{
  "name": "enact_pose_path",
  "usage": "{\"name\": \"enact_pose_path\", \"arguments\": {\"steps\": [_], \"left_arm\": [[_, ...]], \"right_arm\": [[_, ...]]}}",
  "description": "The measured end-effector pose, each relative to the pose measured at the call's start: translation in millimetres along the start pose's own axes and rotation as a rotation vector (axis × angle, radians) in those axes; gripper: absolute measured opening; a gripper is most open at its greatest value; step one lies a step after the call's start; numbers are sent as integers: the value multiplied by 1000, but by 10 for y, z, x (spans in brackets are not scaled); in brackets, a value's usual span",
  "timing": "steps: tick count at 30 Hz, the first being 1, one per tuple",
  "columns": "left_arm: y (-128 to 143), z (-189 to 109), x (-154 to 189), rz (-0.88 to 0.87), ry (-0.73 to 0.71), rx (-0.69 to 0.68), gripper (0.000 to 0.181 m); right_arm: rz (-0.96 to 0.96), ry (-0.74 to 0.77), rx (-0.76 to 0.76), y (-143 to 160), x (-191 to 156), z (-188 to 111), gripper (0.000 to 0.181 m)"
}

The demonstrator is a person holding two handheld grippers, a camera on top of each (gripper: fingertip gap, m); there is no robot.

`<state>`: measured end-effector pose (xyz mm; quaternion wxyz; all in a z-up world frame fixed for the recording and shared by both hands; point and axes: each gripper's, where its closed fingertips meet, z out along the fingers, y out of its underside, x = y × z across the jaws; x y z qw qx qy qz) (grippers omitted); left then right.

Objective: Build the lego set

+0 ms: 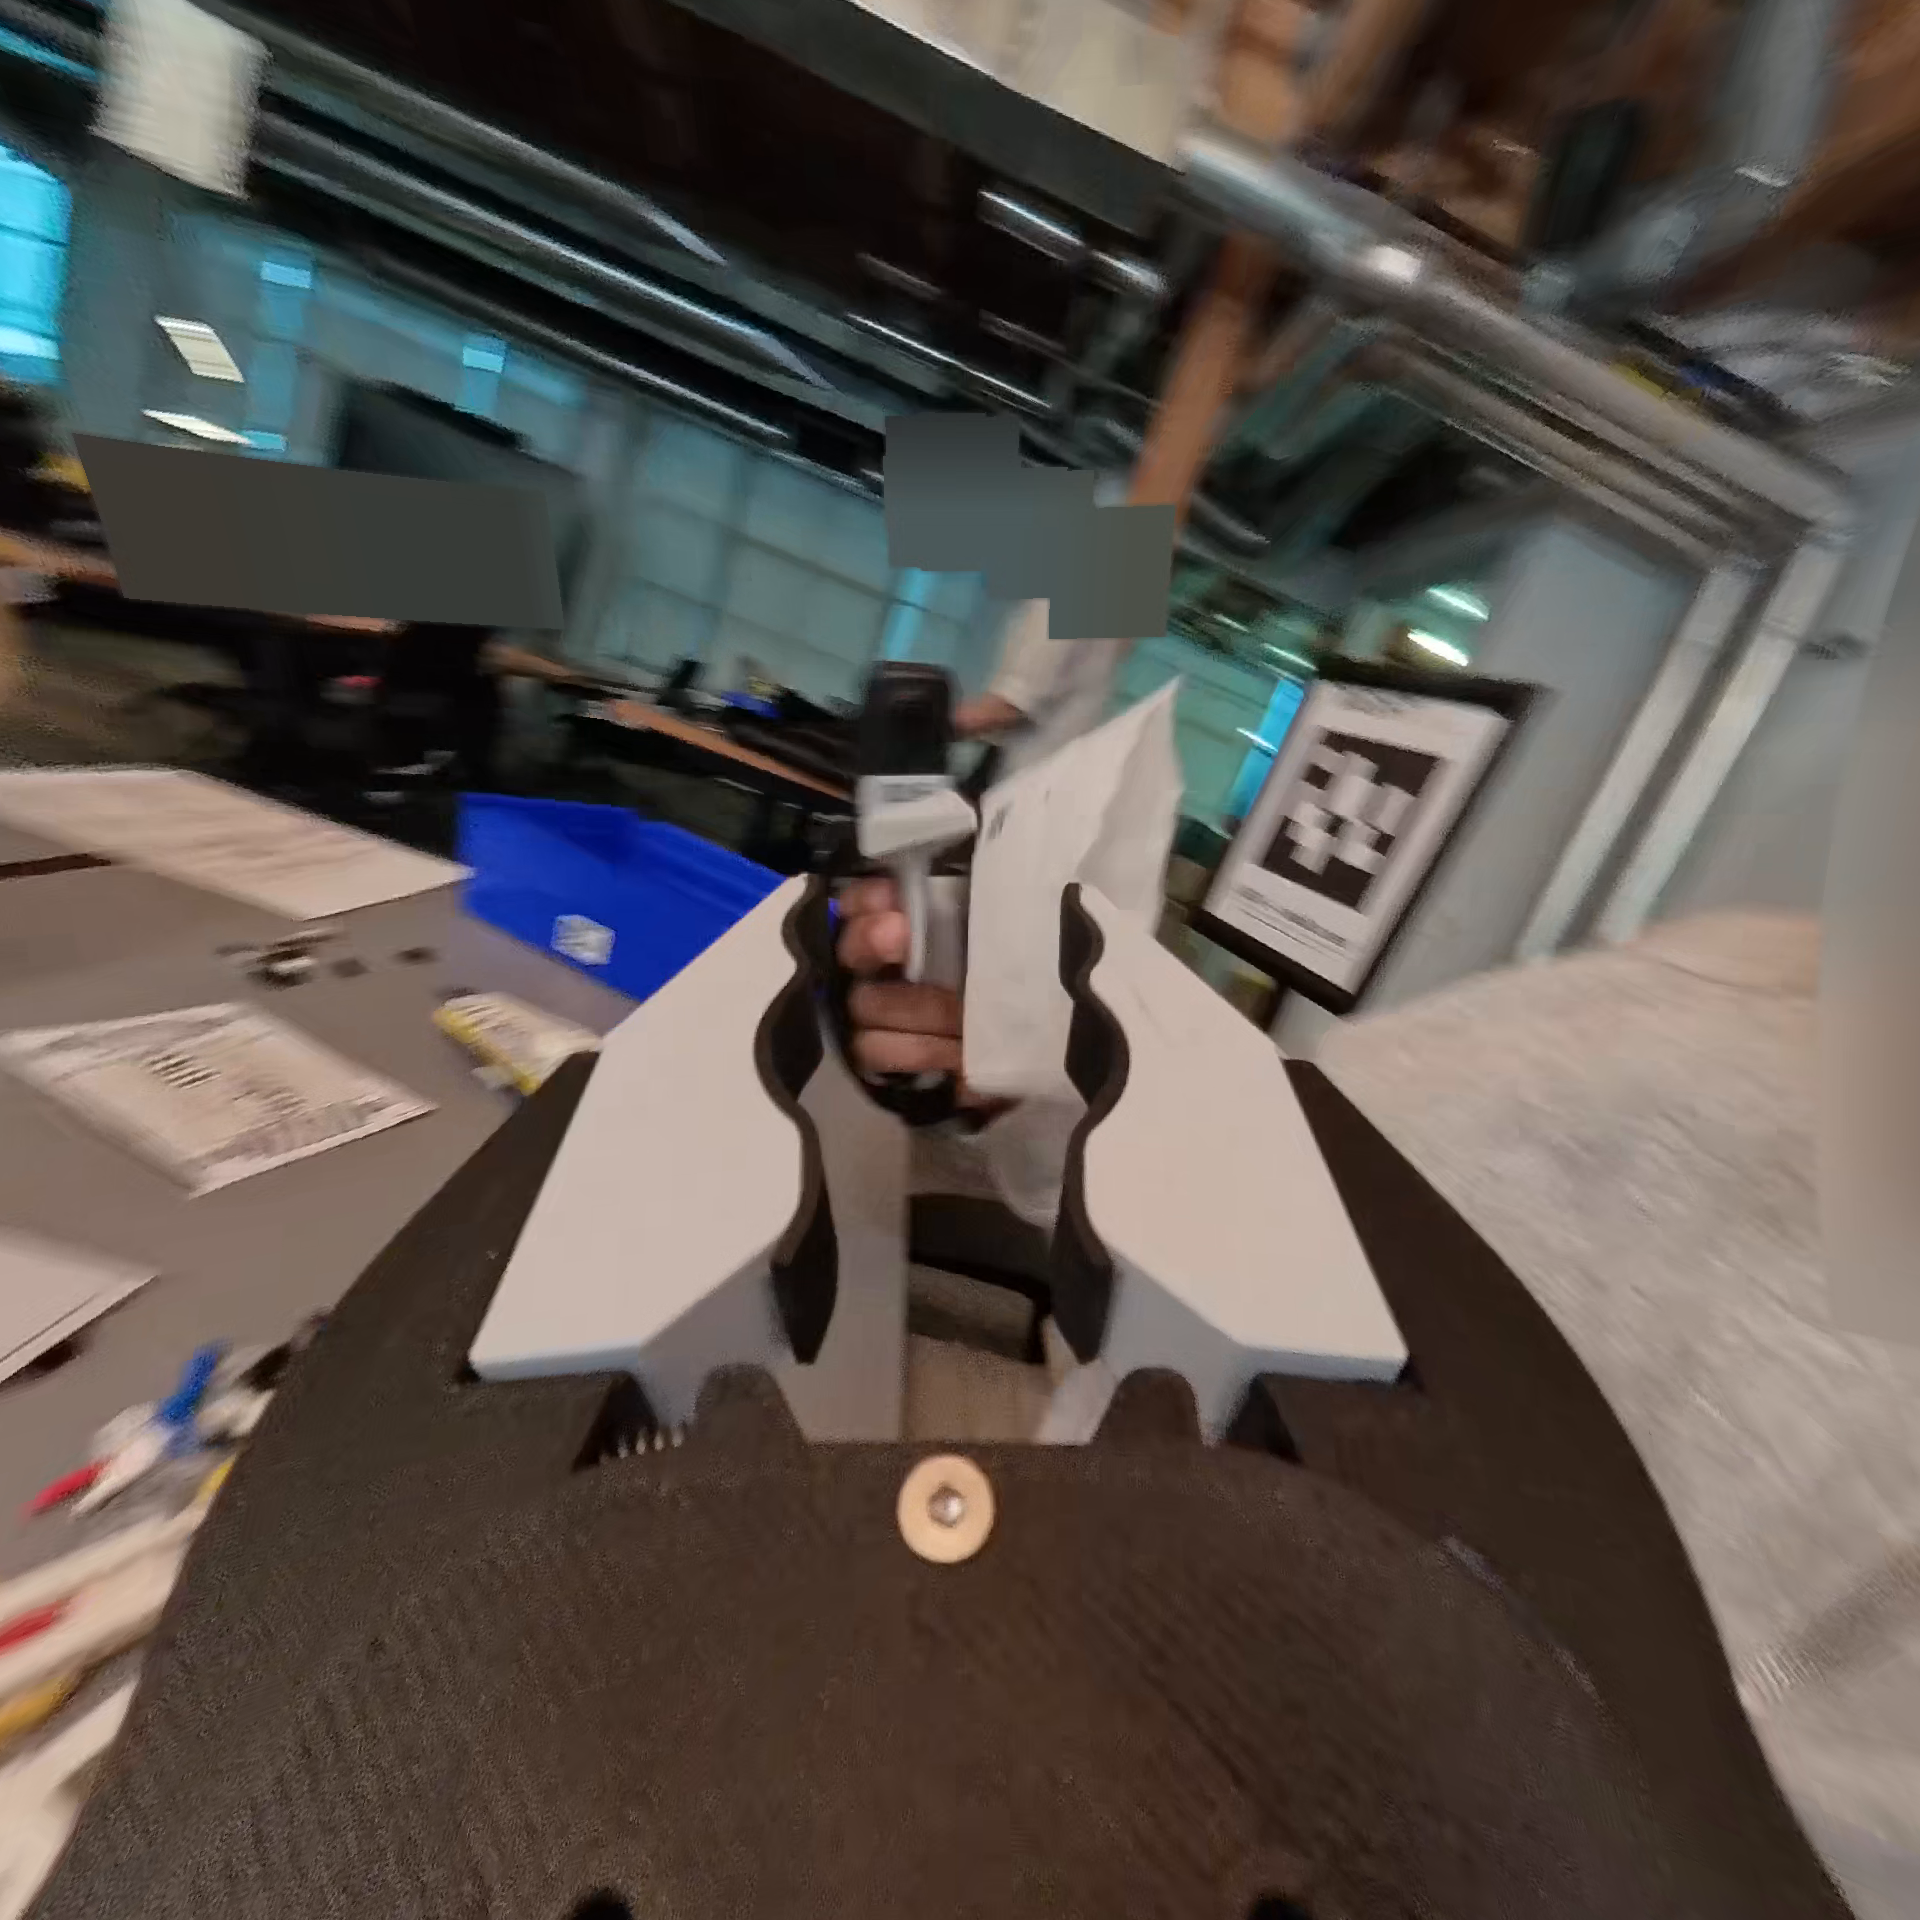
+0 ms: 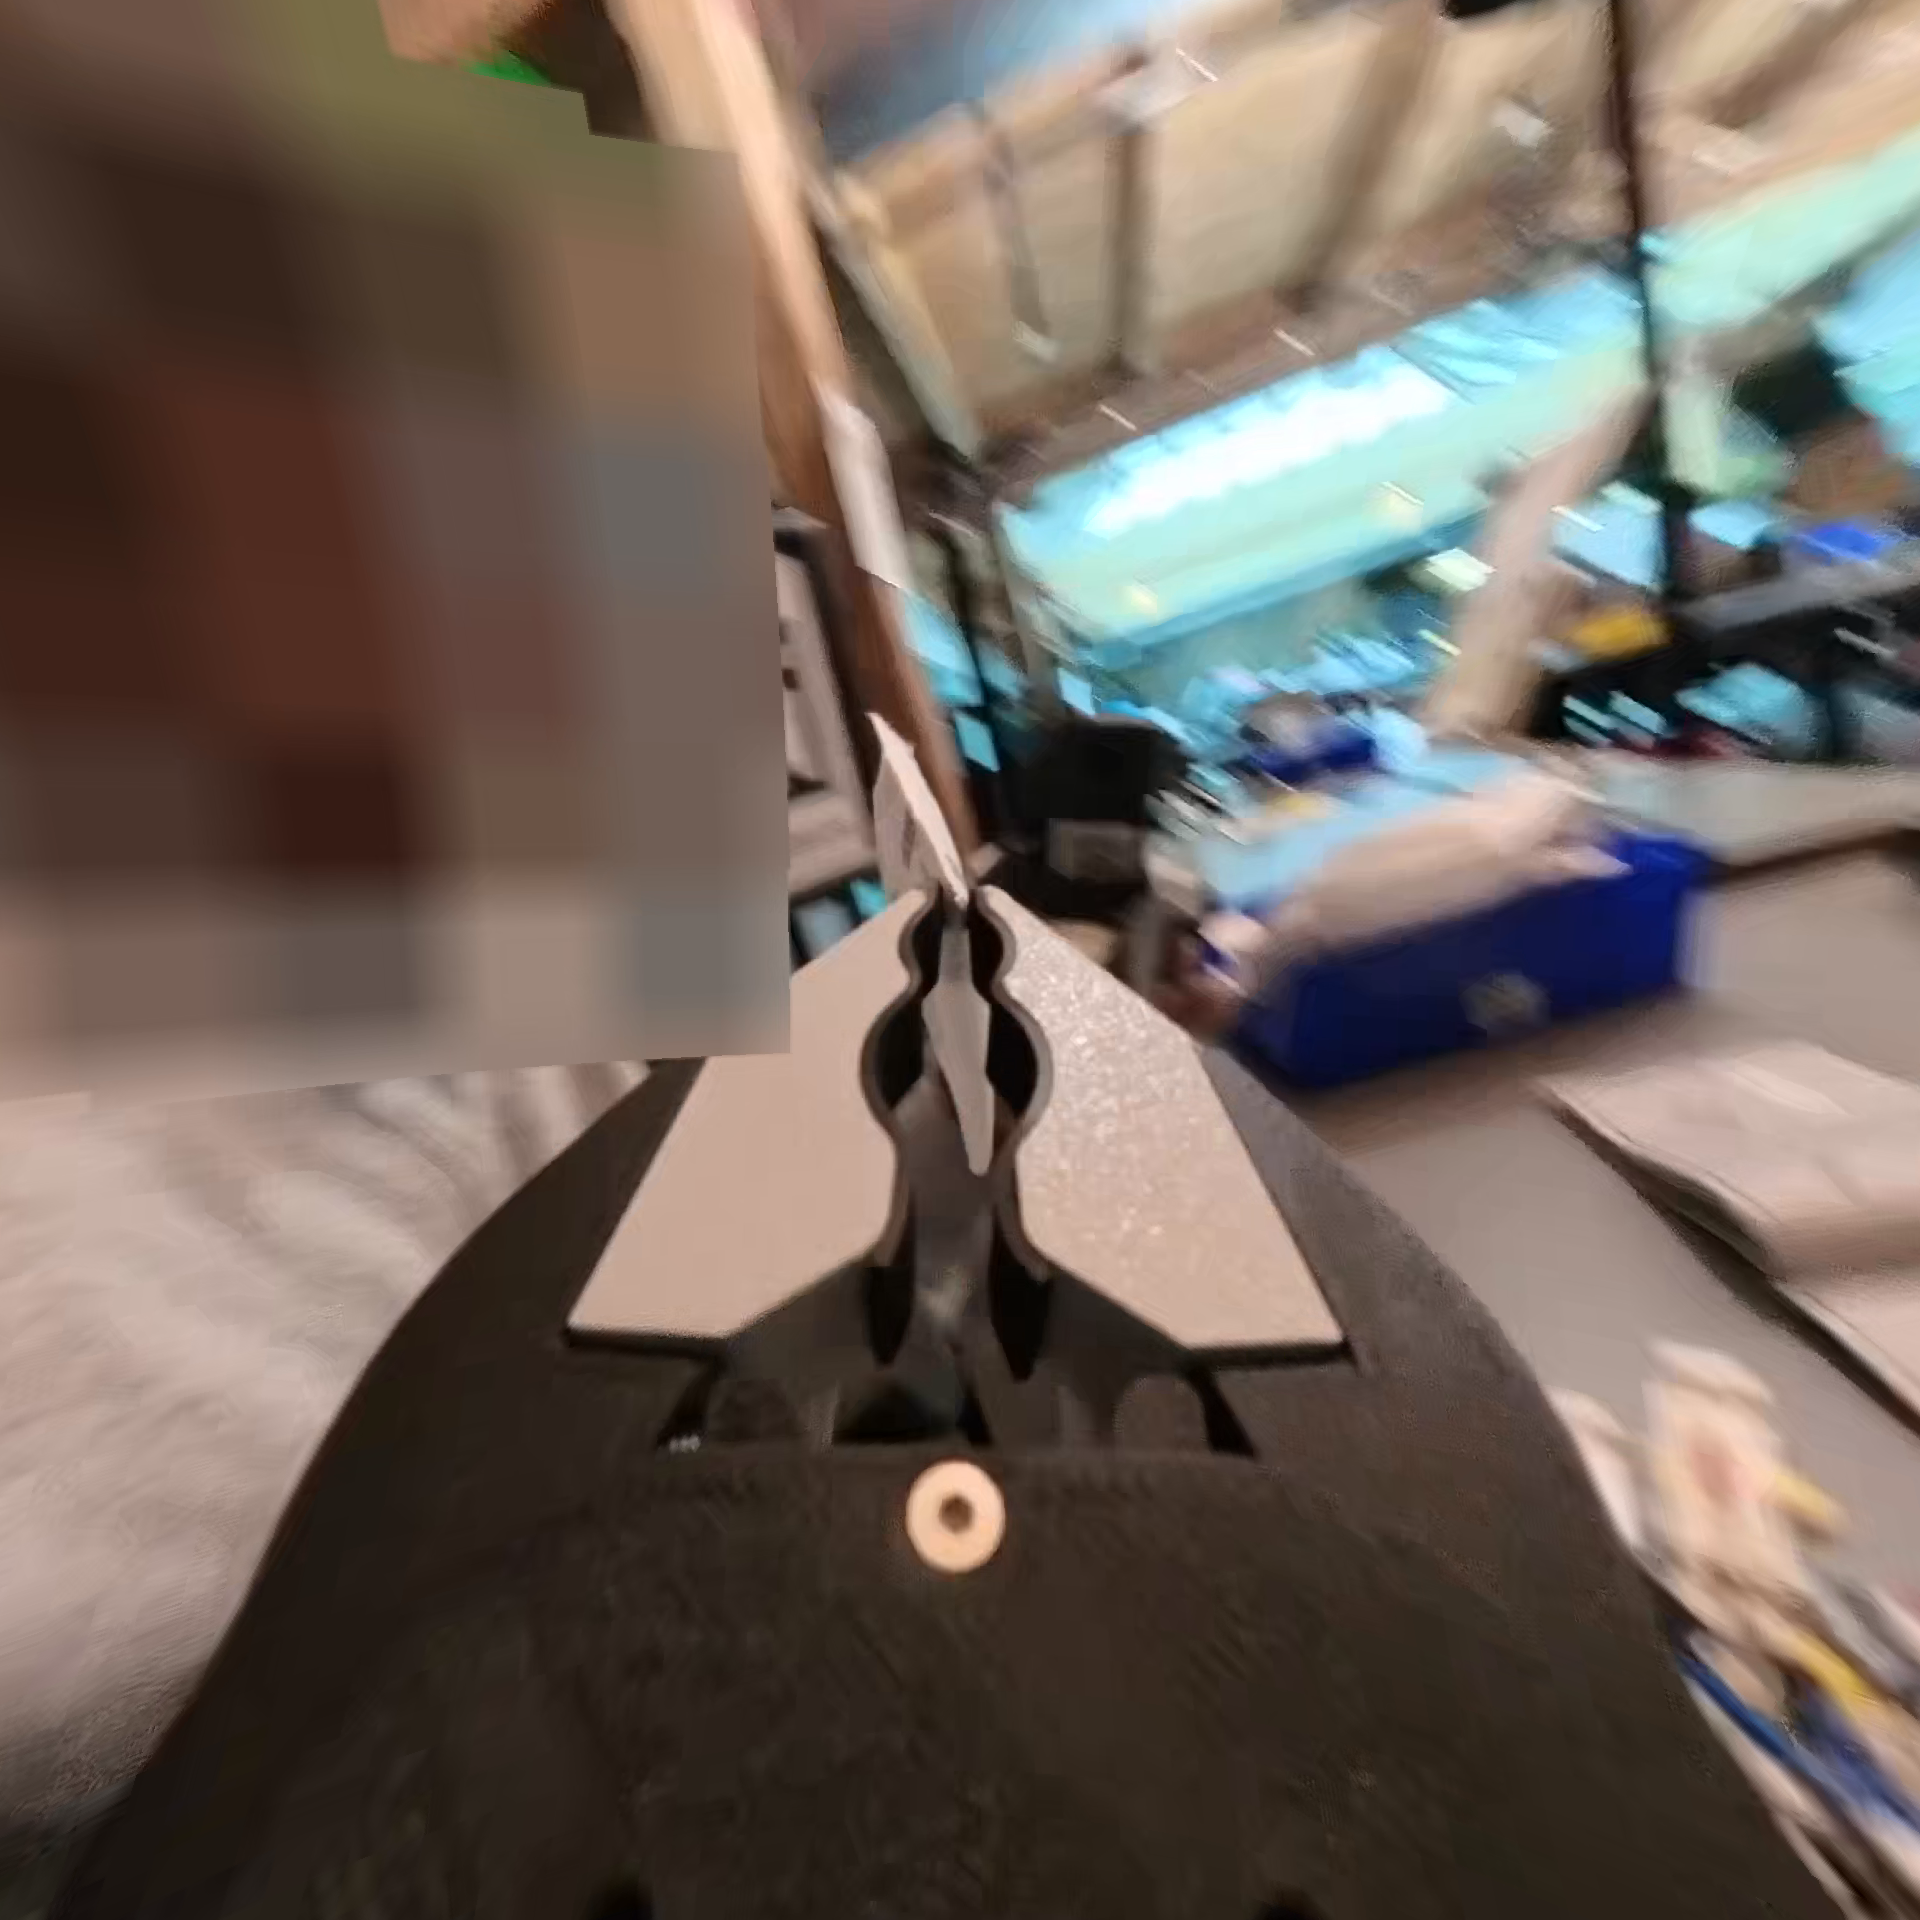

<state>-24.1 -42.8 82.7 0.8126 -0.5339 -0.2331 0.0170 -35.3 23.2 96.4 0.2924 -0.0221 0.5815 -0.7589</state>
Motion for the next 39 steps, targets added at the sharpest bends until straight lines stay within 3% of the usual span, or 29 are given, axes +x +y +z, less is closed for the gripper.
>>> {"name": "enact_pose_path", "arguments": {"steps": [2,6,10,15,23,25,29,32,35,39], "left_arm": [[-131,-235,-289,-44,-142,74,41],[-341,-648,-405,-95,-187,182,41],[-407,-894,-477,-72,-262,205,41],[-392,-979,-524,-86,-276,203,41],[-332,-909,-547,-113,-251,184,41],[-328,-889,-537,-114,-245,181,41],[-316,-868,-537,-115,-242,176,40],[-309,-864,-545,-119,-241,175,40],[-303,-868,-563,-123,-242,177,40],[-272,-859,-599,-141,-238,175,40]], "right_arm": [[-48,229,-189,147,426,-33,2],[-177,565,-656,550,1102,-219,2],[-282,652,-1028,940,1373,-299,2],[-492,723,-1291,1053,1567,-370,3],[-485,695,-1380,1150,1599,-363,11],[-481,695,-1375,1153,1607,-380,0],[-471,704,-1369,1160,1600,-435,0],[-447,674,-1361,1225,1508,-457,18],[-467,532,-1351,1468,1261,-426,34],[-716,507,-1497,1753,1184,-693,36]]}}
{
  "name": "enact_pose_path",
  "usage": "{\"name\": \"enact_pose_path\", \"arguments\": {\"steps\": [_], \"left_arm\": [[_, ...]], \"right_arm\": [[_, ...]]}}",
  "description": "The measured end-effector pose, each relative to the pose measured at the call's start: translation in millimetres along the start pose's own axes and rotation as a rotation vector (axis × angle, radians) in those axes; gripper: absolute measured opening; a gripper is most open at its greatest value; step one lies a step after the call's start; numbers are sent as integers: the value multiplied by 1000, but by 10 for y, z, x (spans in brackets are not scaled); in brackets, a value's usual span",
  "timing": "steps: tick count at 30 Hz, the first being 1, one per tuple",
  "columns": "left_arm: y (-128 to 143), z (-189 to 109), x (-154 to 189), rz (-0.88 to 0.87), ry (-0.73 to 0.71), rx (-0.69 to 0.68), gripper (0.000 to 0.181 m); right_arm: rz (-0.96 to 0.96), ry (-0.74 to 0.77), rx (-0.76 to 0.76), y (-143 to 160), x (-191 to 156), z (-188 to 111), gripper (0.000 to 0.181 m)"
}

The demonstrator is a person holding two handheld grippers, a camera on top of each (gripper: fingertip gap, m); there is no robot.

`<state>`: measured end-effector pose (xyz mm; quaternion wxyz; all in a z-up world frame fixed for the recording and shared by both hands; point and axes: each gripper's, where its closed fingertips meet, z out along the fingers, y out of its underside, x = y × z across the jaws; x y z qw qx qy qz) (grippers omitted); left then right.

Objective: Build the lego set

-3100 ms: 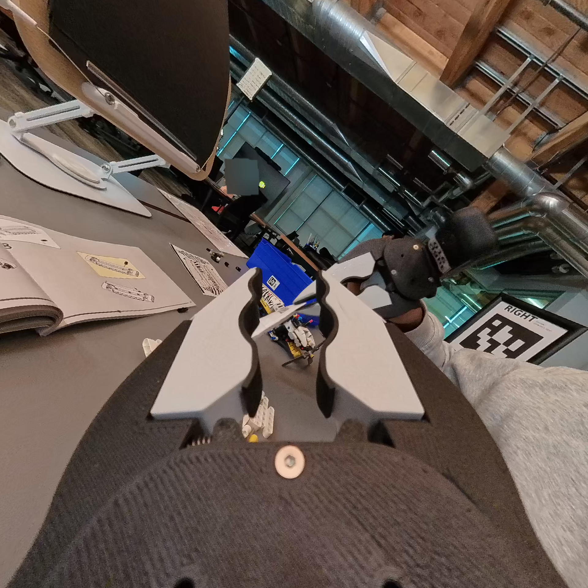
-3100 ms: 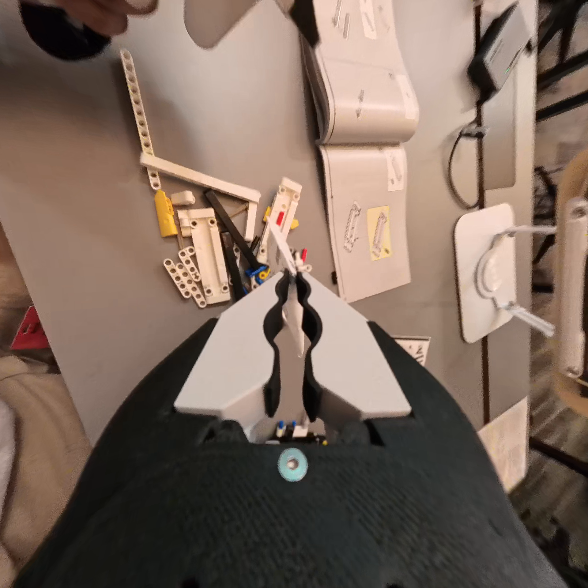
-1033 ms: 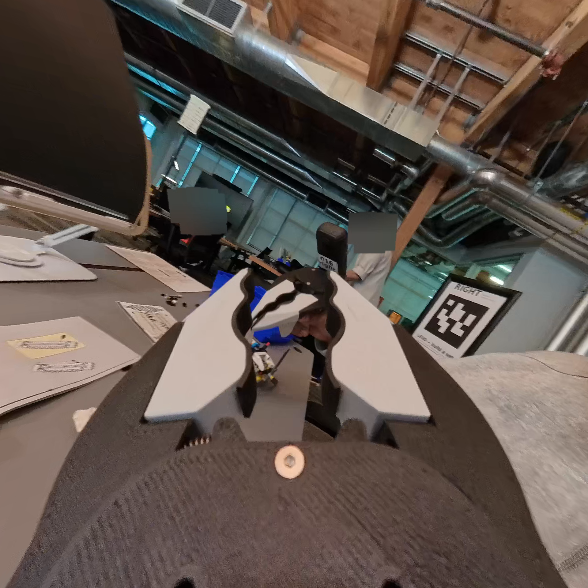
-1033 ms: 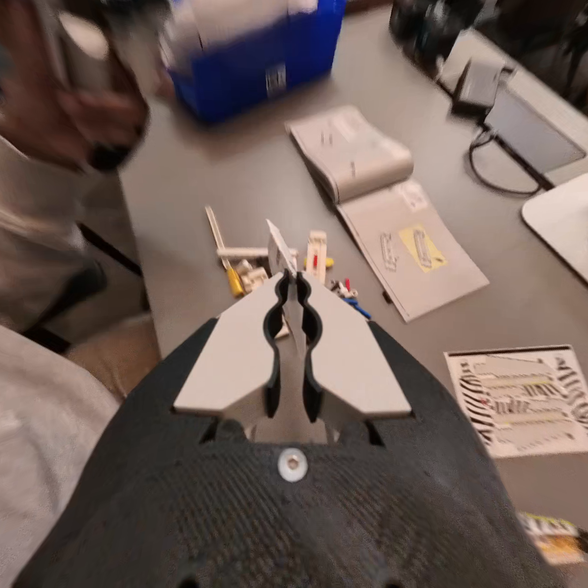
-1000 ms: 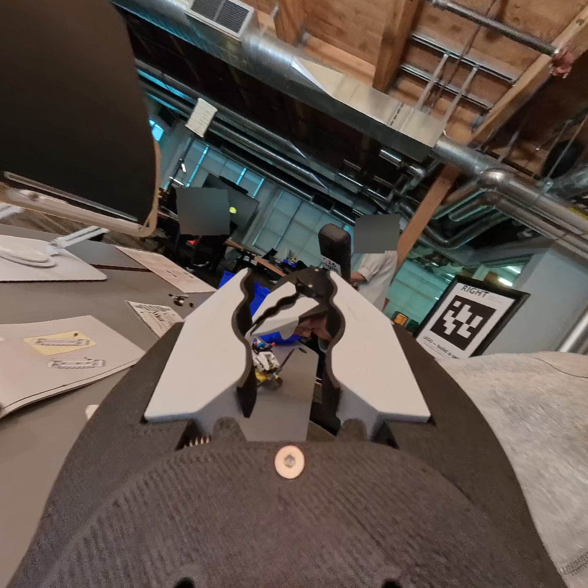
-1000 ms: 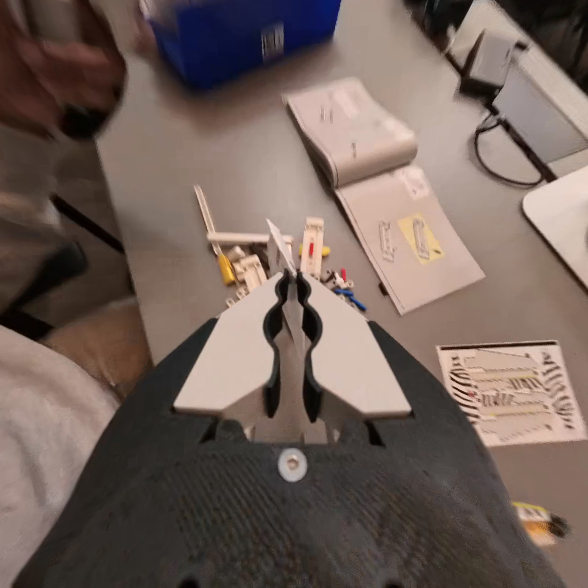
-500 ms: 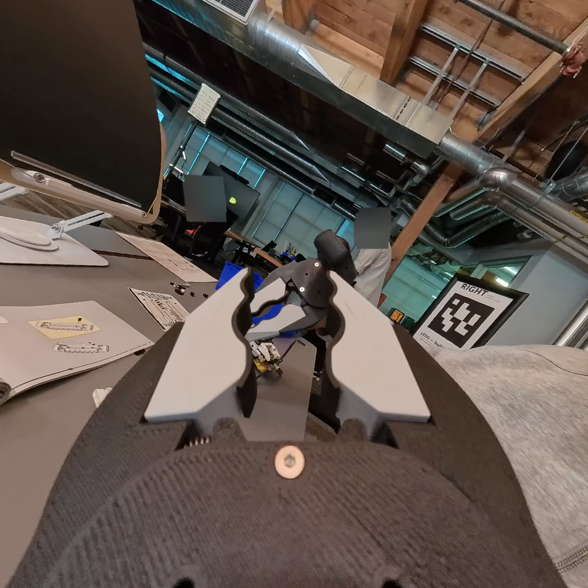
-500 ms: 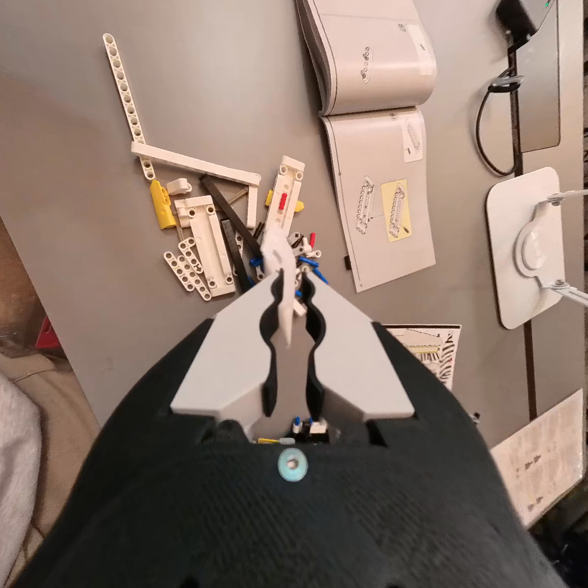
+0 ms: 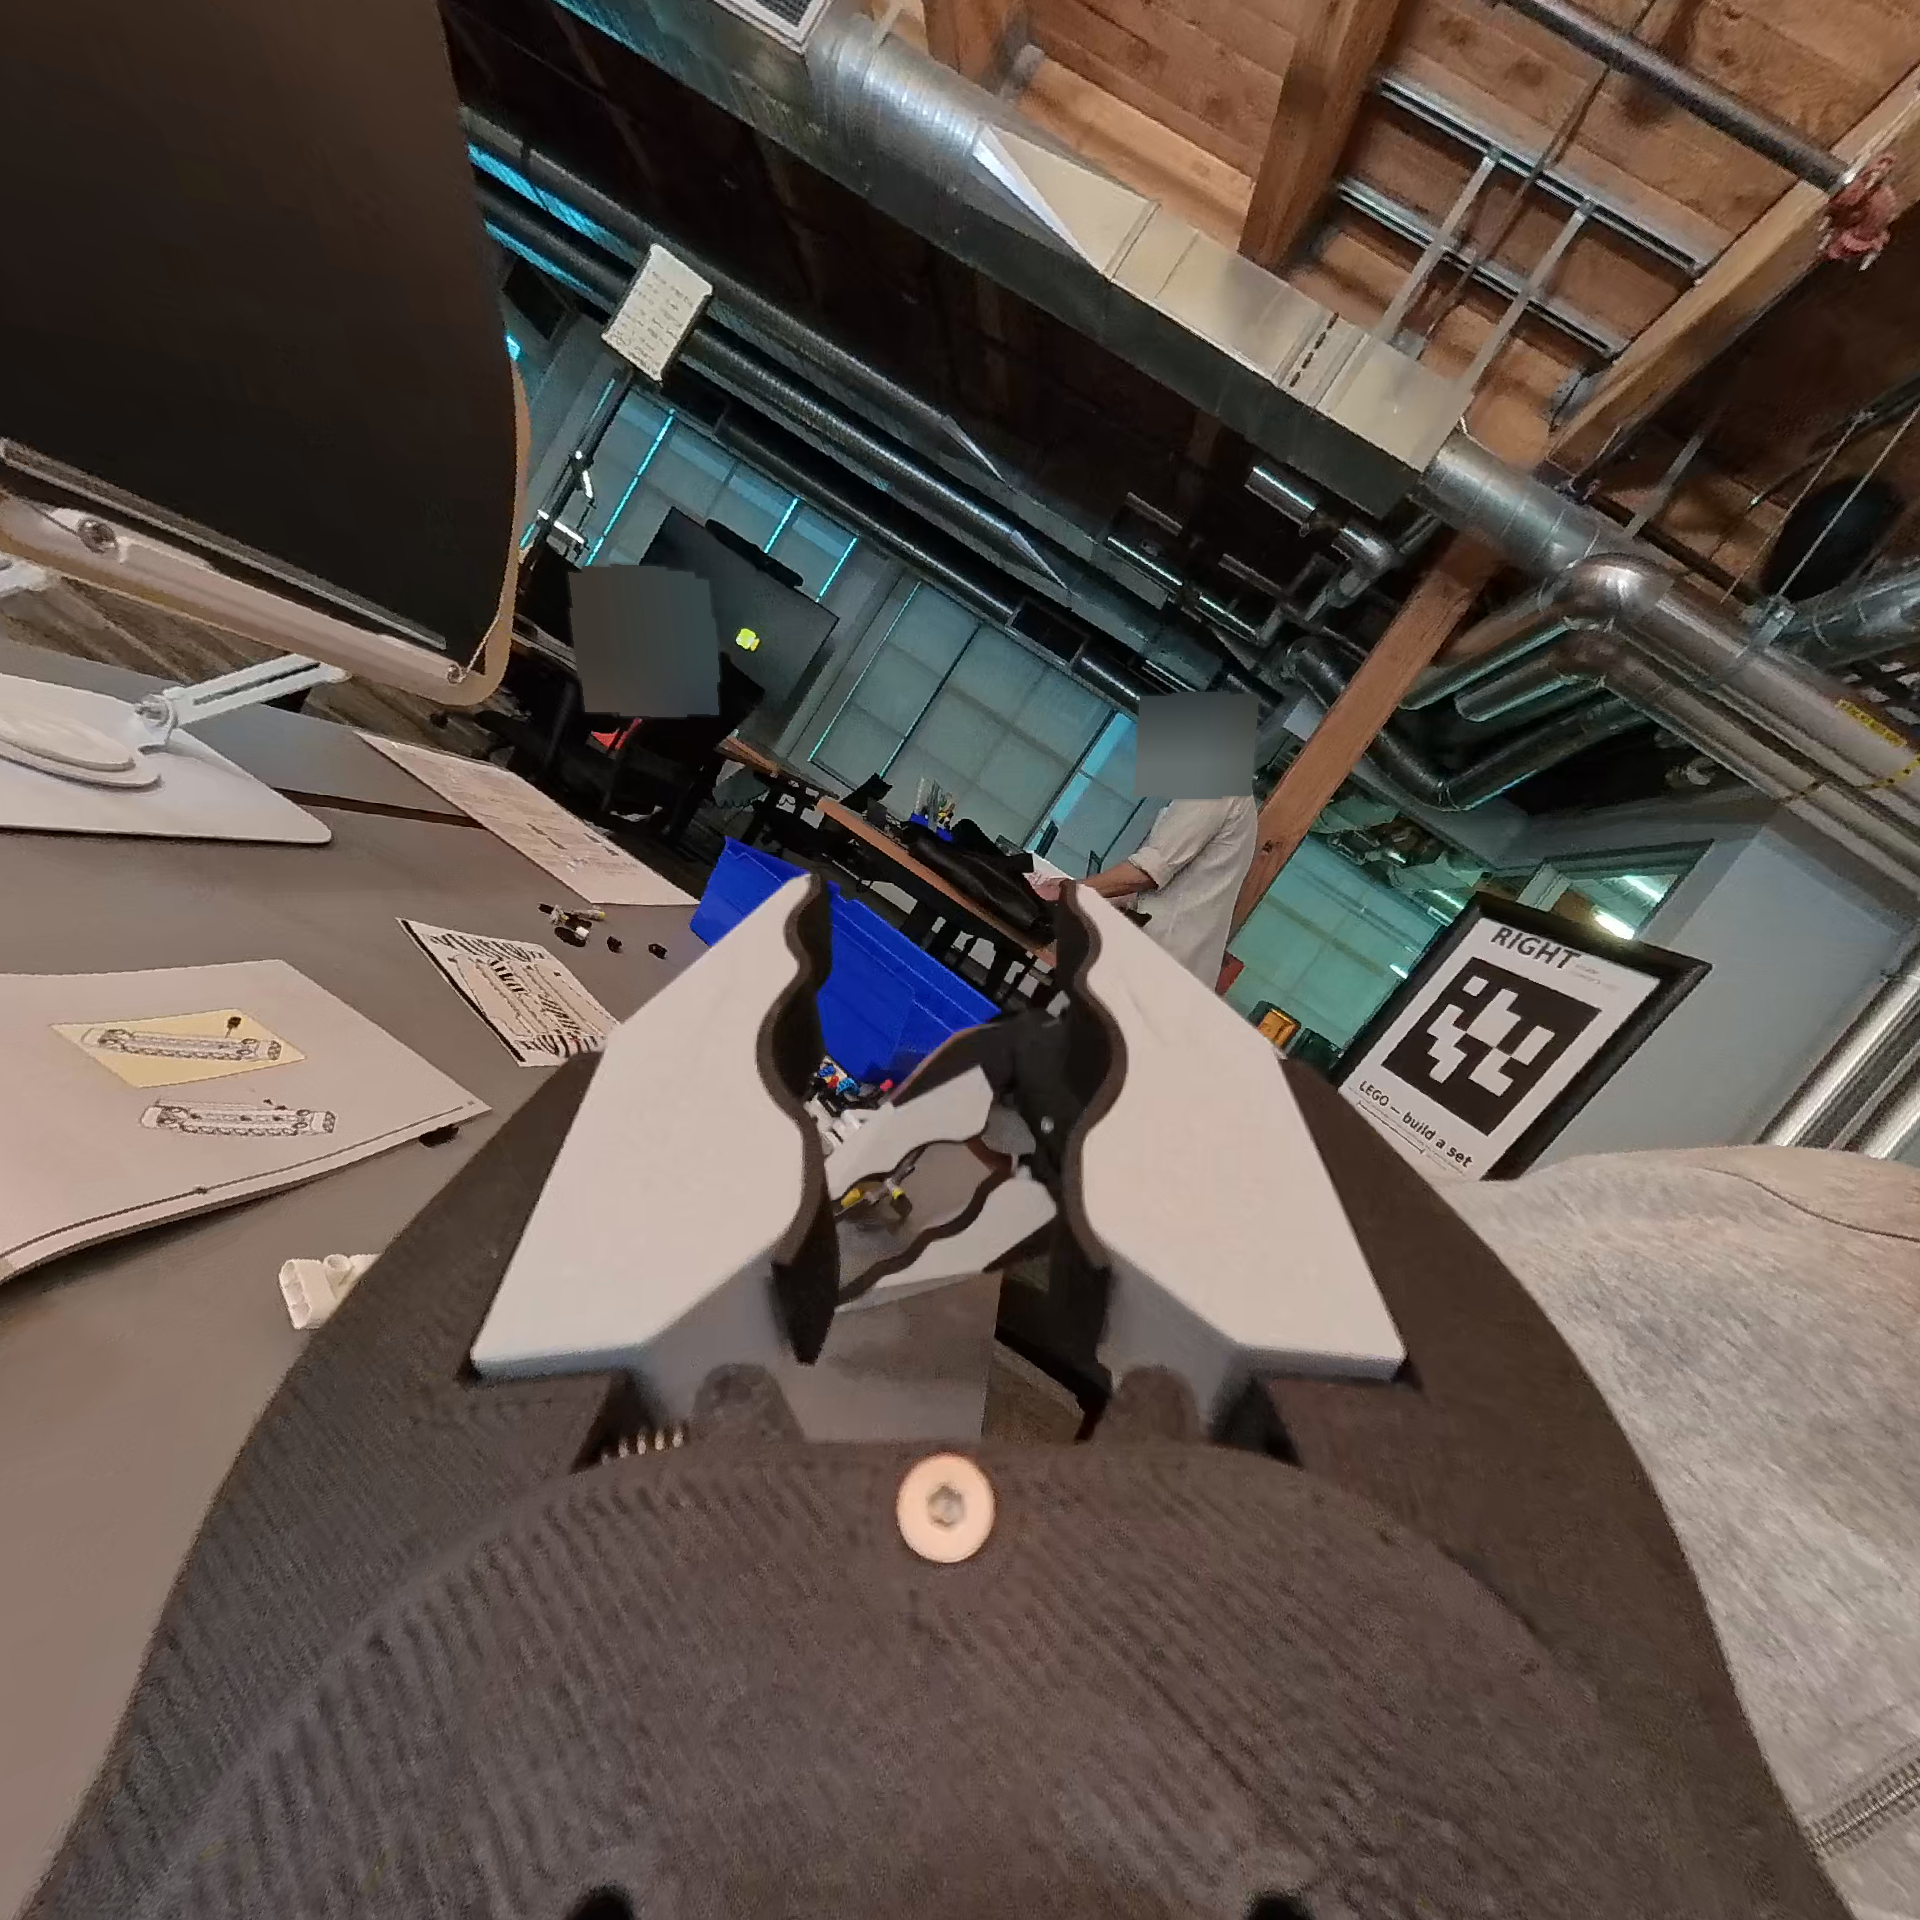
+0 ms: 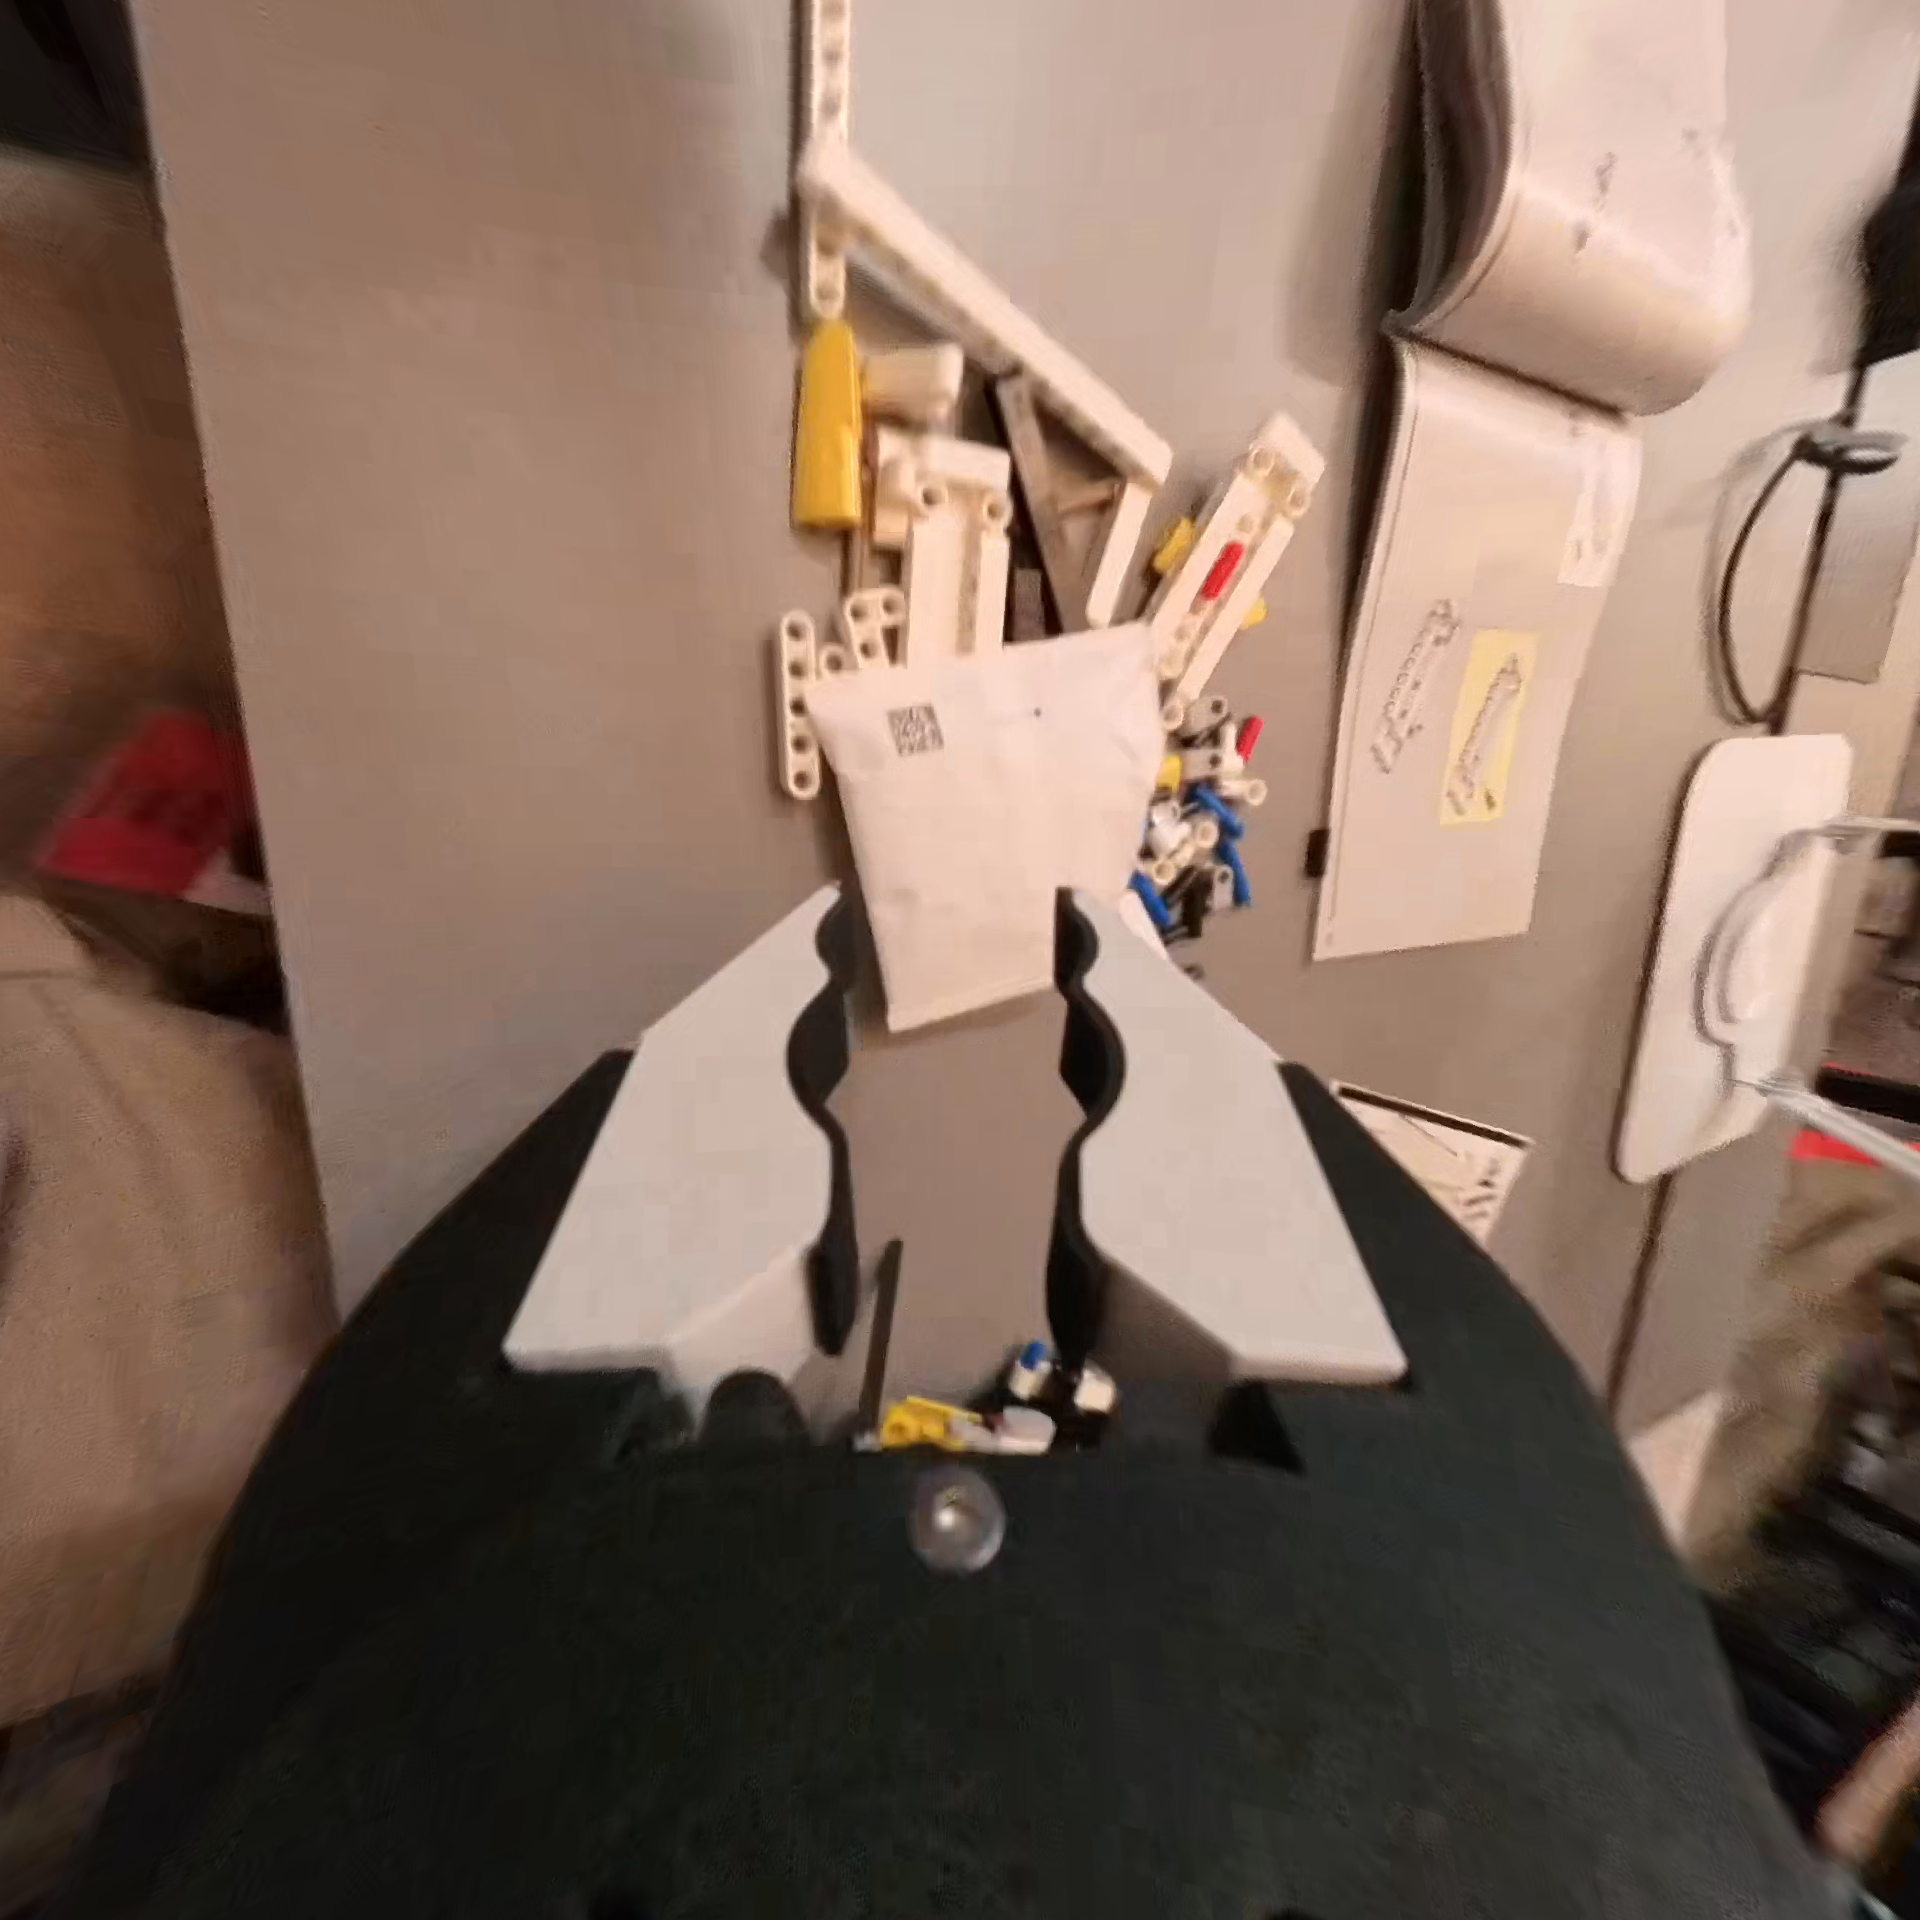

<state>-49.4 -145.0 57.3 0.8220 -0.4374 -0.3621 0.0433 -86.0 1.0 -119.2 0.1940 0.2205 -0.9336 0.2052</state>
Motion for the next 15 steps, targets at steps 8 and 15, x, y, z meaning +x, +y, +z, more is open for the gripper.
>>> {"name": "enact_pose_path", "arguments": {"steps": [8,15], "left_arm": [[105,124,24,-8,12,-37,40],[134,153,0,-27,18,-42,41]], "right_arm": [[-35,16,-48,237,-106,252,52],[-157,124,-4,122,-10,196,0]]}}
